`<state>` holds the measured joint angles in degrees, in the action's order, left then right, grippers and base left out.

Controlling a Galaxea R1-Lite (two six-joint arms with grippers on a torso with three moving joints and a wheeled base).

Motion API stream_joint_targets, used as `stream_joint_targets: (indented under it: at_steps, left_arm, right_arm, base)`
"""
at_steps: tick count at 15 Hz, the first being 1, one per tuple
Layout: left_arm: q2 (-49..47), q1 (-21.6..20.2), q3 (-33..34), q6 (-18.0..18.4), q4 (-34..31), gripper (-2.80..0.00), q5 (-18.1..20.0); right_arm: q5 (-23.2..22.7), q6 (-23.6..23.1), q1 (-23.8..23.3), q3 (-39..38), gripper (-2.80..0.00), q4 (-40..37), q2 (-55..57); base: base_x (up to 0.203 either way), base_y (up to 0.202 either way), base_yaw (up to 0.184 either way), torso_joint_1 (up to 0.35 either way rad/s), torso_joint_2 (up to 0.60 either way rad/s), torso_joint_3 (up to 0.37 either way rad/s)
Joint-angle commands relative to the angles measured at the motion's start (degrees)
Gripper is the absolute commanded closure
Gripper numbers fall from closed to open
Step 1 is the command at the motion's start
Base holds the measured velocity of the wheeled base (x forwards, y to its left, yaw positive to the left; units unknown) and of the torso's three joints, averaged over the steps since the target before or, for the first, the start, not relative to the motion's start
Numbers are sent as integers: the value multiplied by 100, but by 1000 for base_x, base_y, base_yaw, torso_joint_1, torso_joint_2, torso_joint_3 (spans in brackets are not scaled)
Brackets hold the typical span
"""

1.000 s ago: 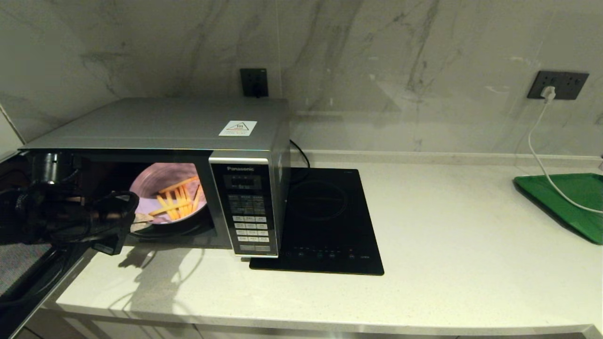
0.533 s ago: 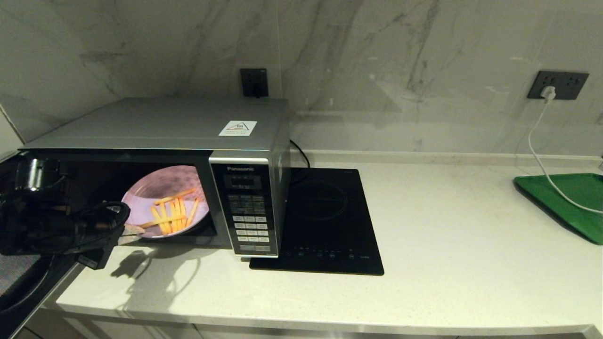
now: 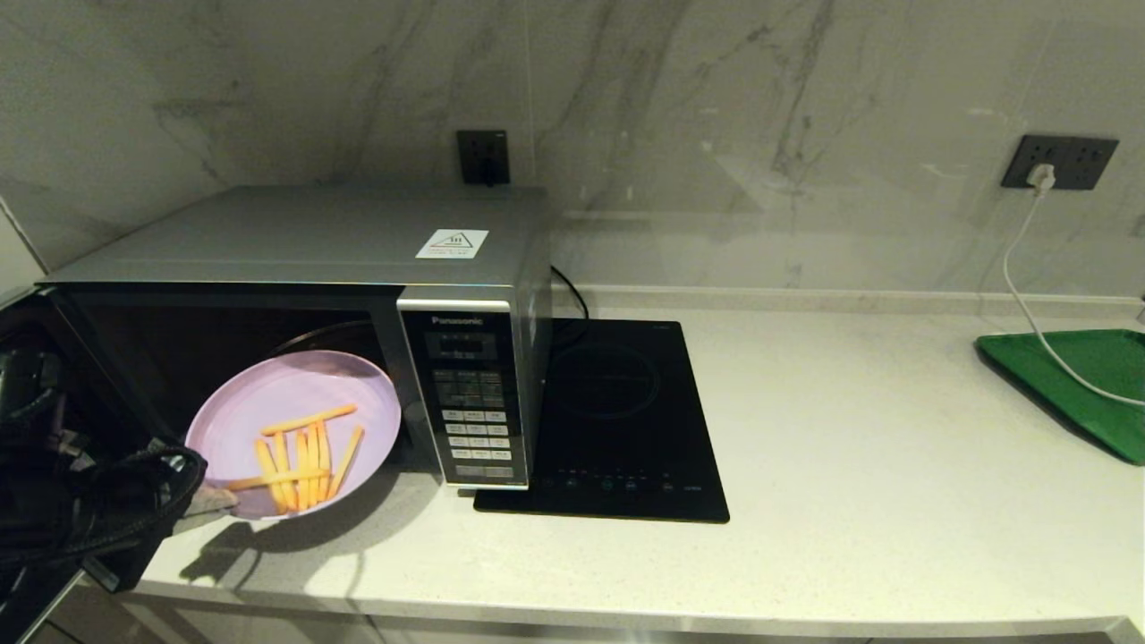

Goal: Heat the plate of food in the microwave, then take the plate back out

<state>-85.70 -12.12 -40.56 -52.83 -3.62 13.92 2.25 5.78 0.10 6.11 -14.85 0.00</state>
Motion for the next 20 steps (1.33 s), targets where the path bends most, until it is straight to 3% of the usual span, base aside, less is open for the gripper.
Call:
stream_joint_targets:
  at_steps: [1,3,6,12,17,20]
  left_arm:
    - [641,18,273,581,-561,0,29]
    - [787,151,382,1096,-1025,0,44]
    - [1076,865,470,1258,-1283,0,40]
    - [1129,2837,294,895,-1706,0,36]
    - [139,3949,-165,717,-1766,0,19]
    - [-836,4320,-761,637,-1908,0,-137]
  right_arm:
    - [3,2,-1,-4,0,-9,9]
    - [3,2,-1,0,0,-9,9]
    - [3,2,-1,4,0,-9,9]
    - [3,2,-1,-4,0,-9,9]
    - [3,2,-1,-3,0,-9,9]
    - [3,2,-1,4,0,-9,9]
  base:
    - [0,0,0,0,0,0]
    - [0,0,0,0,0,0]
    - [0,0,0,0,0,0]
    - [0,0,0,0,0,0]
    - [0,0,0,0,0,0]
    - [0,0,0,0,0,0]
